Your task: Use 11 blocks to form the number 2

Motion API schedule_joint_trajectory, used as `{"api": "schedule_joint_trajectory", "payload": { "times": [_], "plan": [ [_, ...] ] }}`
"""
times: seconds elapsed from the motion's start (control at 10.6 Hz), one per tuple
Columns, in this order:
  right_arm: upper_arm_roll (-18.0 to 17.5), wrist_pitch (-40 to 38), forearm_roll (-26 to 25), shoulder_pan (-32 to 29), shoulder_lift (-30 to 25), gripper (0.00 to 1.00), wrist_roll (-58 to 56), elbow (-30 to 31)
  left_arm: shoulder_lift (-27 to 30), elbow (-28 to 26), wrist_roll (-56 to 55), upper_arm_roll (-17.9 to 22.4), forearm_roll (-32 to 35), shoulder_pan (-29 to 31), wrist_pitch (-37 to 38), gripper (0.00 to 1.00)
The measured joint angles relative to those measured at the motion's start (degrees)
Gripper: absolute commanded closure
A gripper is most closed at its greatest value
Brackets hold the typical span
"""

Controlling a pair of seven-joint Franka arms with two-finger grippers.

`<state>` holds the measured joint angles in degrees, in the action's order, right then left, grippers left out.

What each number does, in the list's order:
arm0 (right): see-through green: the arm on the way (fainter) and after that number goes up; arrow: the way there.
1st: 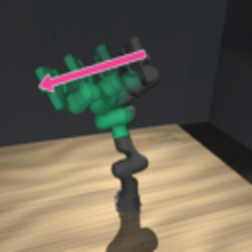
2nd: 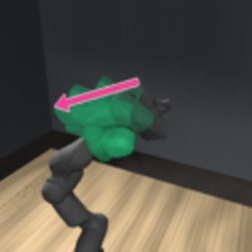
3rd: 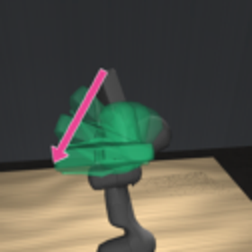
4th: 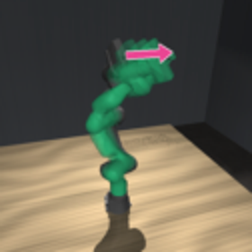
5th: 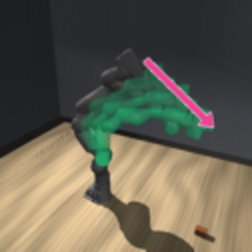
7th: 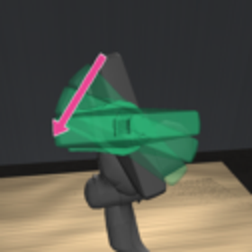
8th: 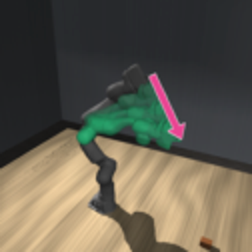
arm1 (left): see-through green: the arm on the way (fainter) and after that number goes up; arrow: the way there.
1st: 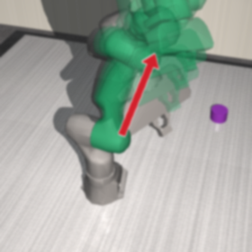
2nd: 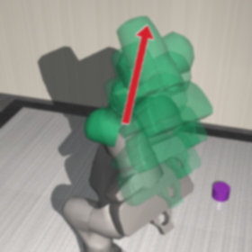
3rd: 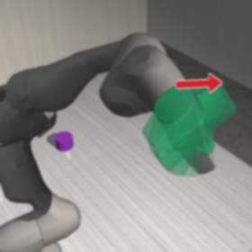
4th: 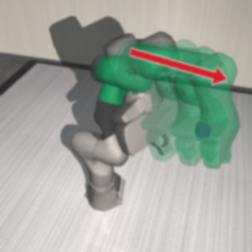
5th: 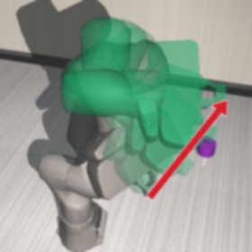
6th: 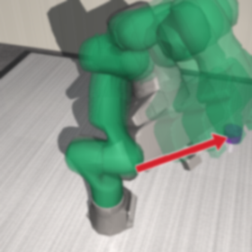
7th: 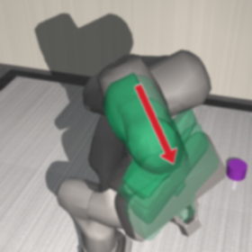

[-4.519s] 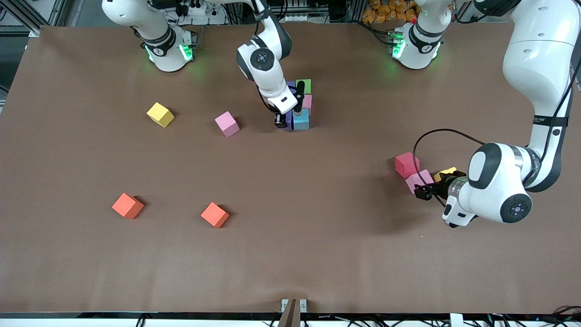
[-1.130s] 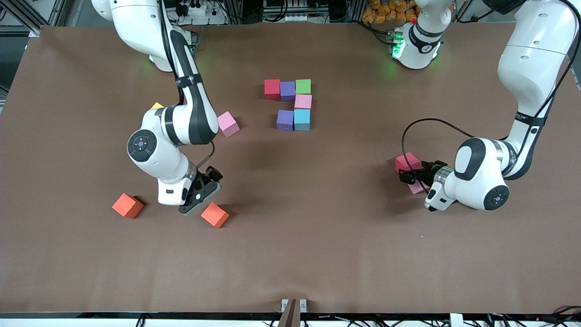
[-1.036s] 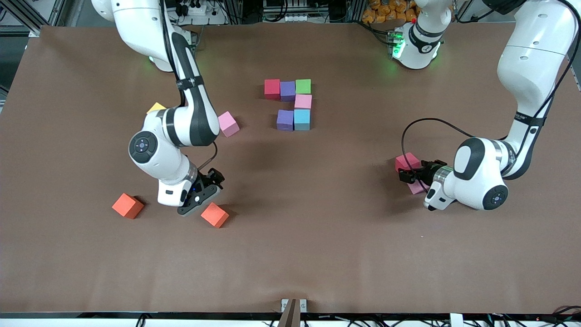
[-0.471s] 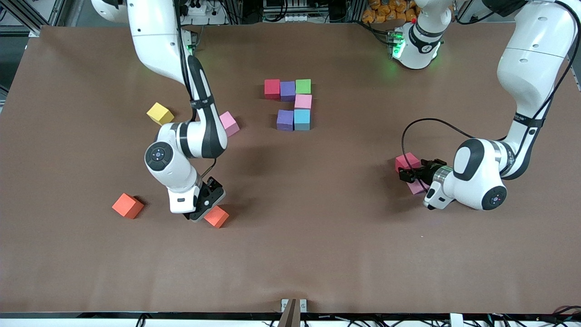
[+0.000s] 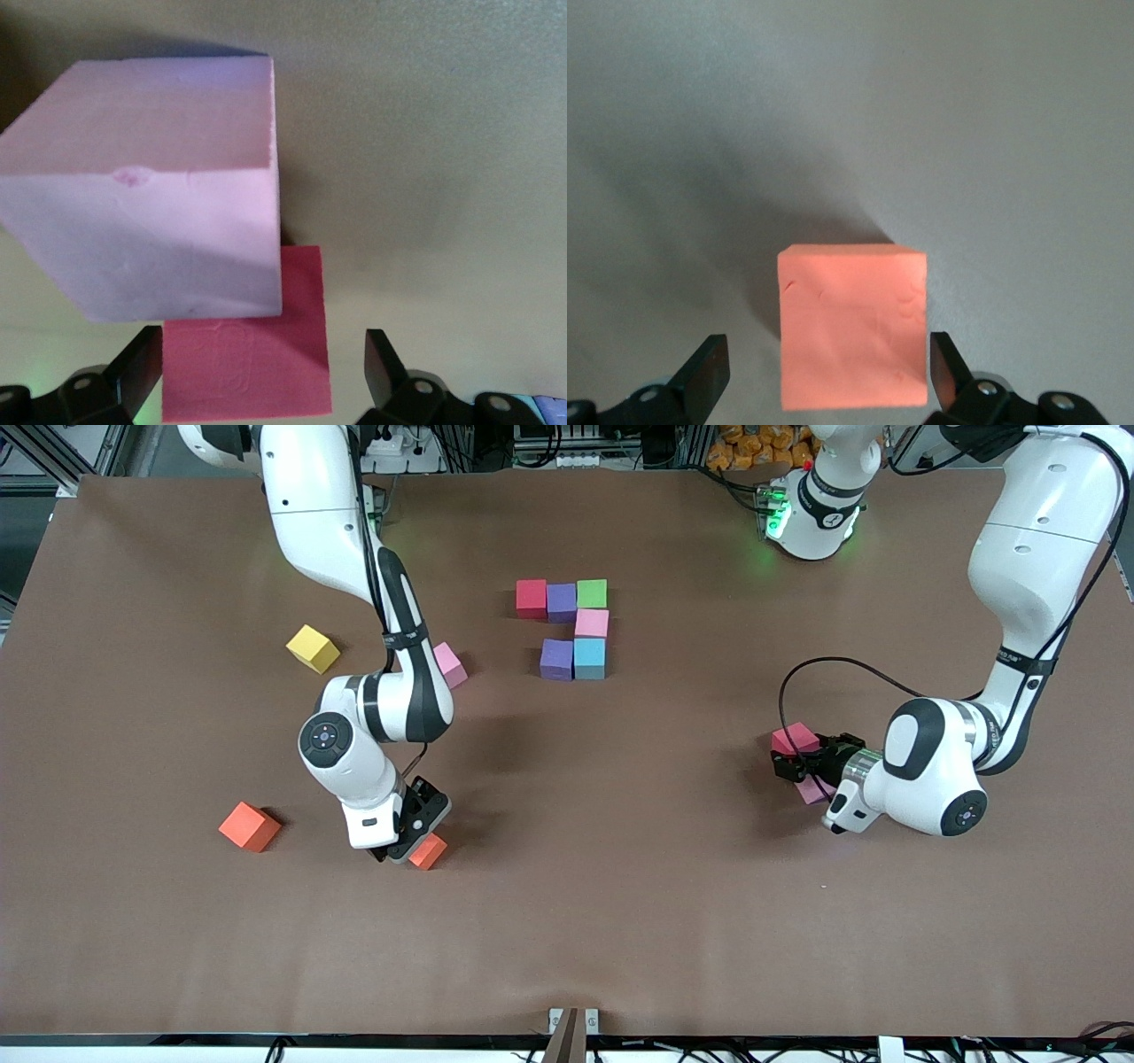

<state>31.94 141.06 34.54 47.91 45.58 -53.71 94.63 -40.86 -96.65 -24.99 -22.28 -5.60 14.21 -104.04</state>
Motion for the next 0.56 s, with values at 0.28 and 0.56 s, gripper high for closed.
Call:
{"api": "schedule_joint_trajectory", "payload": {
  "times": [0.28,0.56],
  "plan": [
    [-0.1,1.4,0.0,-0.8,2.2,0.0,-0.6,-2.1,-0.2,0.0,0.0,0.1,0.0,0.1,0.2,0.31],
    [-1.5,2.3,0.0,-2.3,3.3,0.4,-0.7,-3.4,-0.3,0.0,0.0,0.2,0.0,0.1,1.4,0.72]
  ]
}}
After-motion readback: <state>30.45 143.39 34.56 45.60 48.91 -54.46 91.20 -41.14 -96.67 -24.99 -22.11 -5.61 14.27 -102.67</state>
